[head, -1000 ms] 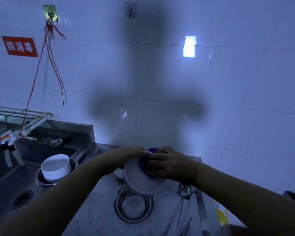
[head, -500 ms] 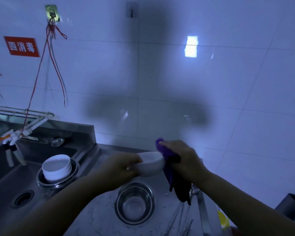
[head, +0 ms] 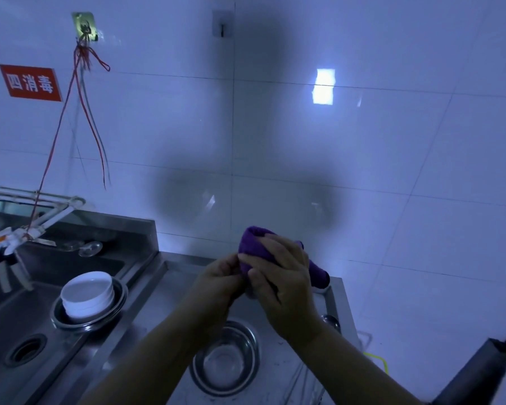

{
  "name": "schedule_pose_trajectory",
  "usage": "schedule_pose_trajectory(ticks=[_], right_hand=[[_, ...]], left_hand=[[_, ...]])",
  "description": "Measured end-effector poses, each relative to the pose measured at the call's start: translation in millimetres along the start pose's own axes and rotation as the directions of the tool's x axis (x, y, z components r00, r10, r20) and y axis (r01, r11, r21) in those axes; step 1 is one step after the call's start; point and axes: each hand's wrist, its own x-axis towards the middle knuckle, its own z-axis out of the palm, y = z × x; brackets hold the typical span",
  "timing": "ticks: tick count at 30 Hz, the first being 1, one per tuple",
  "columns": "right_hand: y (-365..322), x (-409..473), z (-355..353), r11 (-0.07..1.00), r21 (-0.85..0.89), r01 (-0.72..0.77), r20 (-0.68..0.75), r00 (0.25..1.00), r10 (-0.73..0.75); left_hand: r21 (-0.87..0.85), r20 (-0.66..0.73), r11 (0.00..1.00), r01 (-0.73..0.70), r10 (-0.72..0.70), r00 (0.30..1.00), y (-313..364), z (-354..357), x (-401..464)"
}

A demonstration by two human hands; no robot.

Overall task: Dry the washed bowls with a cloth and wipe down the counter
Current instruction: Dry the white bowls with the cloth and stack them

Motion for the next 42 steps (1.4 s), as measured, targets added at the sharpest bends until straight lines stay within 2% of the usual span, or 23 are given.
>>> schedule_pose_trajectory(ticks=[3,5,8,10,13,15,16,18,21,24,28,30,33,38,42], right_hand=[[3.7,15.8,-2.8,0.99,0.099,-0.103,-0.046,0.993,0.108],[6.1,26.7,-4.8,0.952,0.19,-0.238,-0.016,0.969,0.246],[10.5,37.0,-6.6,0.745,0.449,-0.493,0.08,0.853,0.516],[15.0,37.1,-5.3,0.62,0.531,-0.578,0.101,0.769,0.631],[18.3,26.6,-0.4,0.527,0.557,-0.642,0.084,0.675,0.733],[18.1,19.3,2.7,0.521,0.539,-0.661,0.054,0.645,0.762],[17.9,17.0,3.4,0.558,0.508,-0.656,0.019,0.656,0.755],[19.0,17.0,3.5,0.717,0.36,-0.596,-0.091,0.743,0.663],[17.5,20.6,1.3,0.92,0.041,-0.39,-0.161,0.906,0.391],[14.9,18.7,4.2,0.984,-0.103,-0.146,-0.156,0.979,0.129],[16.7,5.6,7.0,0.992,-0.076,0.099,-0.103,0.989,-0.107],[21.4,-2.2,4.2,0.991,-0.038,0.129,-0.09,0.987,-0.132],[30.5,-5.3,-3.1,0.999,0.001,0.054,-0.103,0.993,-0.053],[32.7,10.2,-7.7,0.996,-0.092,-0.01,-0.084,0.996,0.003],[20.6,12.5,1.8,0.997,-0.068,-0.041,-0.102,0.994,0.034]], left_hand=[[0.033,0.015,0.999,0.003,-0.003,1.0,-1.9,-1.3,1.8],[0.072,0.005,0.997,0.006,-0.006,1.0,-2.0,-3.9,3.9],[0.071,0.009,0.997,-0.004,0.003,1.0,-1.8,-7.8,5.6],[0.041,0.009,0.999,-0.007,0.007,1.0,-3.0,-10.4,5.6],[-0.032,-0.024,0.999,-0.012,0.011,1.0,-5.5,-14.5,7.4],[-0.141,-0.071,0.99,-0.027,0.017,0.997,-6.0,-16.1,10.6],[-0.186,-0.092,0.982,-0.037,0.02,0.996,-5.7,-16.4,12.1],[-0.22,-0.101,0.974,-0.048,0.027,0.995,-5.0,-15.5,13.7],[-0.188,-0.096,0.982,-0.033,0.015,0.995,-3.6,-11.4,13.9],[-0.246,-0.12,0.969,-0.021,-0.009,0.993,0.5,-8.6,18.6],[-0.35,-0.16,0.936,-0.036,-0.021,0.987,12.4,-9.3,22.8],[-0.365,-0.185,0.928,-0.07,0.002,0.983,19.7,-12.7,23.1],[-0.353,-0.19,0.934,-0.06,-0.009,0.982,24.6,-17.2,21.1],[-0.264,-0.123,0.964,0.028,-0.063,0.99,18.0,-14.4,17.1],[-0.212,-0.156,0.976,0.039,-0.074,0.985,17.3,-12.8,20.2]])
